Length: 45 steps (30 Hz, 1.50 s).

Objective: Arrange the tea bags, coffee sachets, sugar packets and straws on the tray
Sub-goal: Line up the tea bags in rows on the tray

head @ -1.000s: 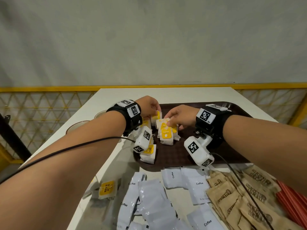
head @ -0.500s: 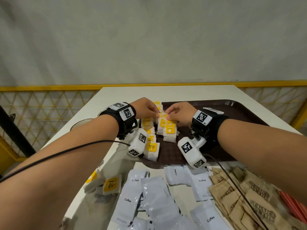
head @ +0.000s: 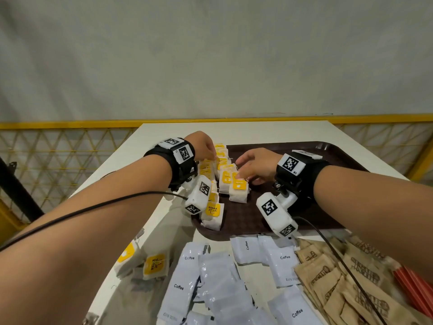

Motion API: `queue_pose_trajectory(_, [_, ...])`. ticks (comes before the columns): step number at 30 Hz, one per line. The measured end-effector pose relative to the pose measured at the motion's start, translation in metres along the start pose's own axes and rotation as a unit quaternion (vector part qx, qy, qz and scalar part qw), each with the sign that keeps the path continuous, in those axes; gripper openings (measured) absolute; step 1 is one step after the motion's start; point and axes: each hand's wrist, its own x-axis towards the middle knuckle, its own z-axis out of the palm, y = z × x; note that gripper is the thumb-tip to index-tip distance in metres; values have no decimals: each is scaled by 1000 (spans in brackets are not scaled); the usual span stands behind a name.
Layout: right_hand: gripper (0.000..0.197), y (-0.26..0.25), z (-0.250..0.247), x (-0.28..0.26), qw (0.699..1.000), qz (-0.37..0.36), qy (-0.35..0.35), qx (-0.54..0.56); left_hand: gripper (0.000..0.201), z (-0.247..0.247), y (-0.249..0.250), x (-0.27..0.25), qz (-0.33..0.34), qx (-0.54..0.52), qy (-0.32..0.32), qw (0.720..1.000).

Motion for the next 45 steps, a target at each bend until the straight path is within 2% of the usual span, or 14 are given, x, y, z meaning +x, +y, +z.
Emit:
queue_pose_trajectory(4, [27,0,2,2,999,-25,11,27,26,-3,5,-8,-18,-8,-80,997])
queue_pose_trajectory(7, [30,-2,5,3,998,-43,8,48,23,0,10,-13,-3,31,-118,993])
queue_pose_trajectory(11, [36,-2,9,2,996,-51,16,68,15,0,14,-11,15,60,-119,991])
queue_pose_trajectory(15, [43,-2,9,1,997,-32,-9,72,20,-5,13,-6,35,82,-112,990])
queue_pose_trajectory(19, [40,-2,8,2,998,-20,-11,57,20,-2,14,-4,39,89,-111,989])
queue_pose_trajectory(25, [34,0,7,-1,998,-24,9,53,20,-7,10,-7,9,75,-31,997])
queue_pose_trajectory(30, [30,0,0,-3,997,-28,16,75,22,-12,13,-21,14,82,-98,992])
queue_pose_trajectory(34, [25,-5,-4,-10,997,-27,-29,59,35,0,22,-25,12,158,-125,979])
queue_pose_trajectory(36, [23,-5,-5,-13,998,-27,-30,38,40,4,26,-25,4,179,-127,976])
queue_pose_trajectory(41, [16,1,-4,-20,999,-29,-29,18,34,6,30,-25,9,194,-123,973])
queue_pose_trajectory(45, [17,-2,-6,-25,996,-30,-88,14,35,6,32,-28,23,203,-106,973])
